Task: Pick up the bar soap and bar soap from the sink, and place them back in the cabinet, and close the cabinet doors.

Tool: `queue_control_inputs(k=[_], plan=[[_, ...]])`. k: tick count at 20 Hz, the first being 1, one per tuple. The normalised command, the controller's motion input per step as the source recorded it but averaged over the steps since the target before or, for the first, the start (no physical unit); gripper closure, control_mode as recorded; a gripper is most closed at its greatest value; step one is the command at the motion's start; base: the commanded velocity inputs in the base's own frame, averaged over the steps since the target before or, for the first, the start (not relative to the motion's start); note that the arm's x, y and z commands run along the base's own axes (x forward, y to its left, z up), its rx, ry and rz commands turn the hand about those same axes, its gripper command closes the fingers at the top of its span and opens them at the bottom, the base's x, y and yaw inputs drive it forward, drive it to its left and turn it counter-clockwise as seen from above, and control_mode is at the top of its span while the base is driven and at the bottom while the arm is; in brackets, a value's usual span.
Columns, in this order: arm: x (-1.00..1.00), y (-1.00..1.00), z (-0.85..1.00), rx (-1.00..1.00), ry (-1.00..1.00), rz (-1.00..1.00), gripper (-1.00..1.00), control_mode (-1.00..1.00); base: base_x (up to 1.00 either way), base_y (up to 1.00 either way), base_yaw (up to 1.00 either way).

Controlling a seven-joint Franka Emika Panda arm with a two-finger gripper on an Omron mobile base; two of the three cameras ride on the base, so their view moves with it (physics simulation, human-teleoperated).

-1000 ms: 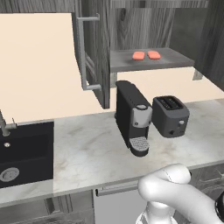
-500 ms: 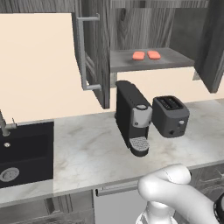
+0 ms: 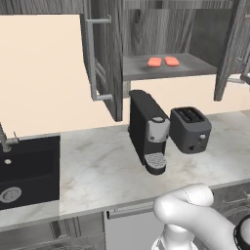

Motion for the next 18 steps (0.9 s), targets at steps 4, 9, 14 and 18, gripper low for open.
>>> queue_control_inputs(k=[4, 9, 14, 18], plan=[[0.33, 0.68, 0.00, 0.00, 0.00, 0.01, -1.00, -1.00, 0.00, 0.00, 0.00], [0.40, 0.57, -0.01, 0.00, 0.00, 0.00, -1.00, -1.00, 0.00, 0.00, 0.00], [0.39, 0.45, -0.02, 0.00, 0.00, 0.00, -1.00, -1.00, 0.00, 0.00, 0.00], [0.32, 0.33, 0.00, 0.00, 0.00, 0.00, -1.00, -1.00, 0.00, 0.00, 0.00]])
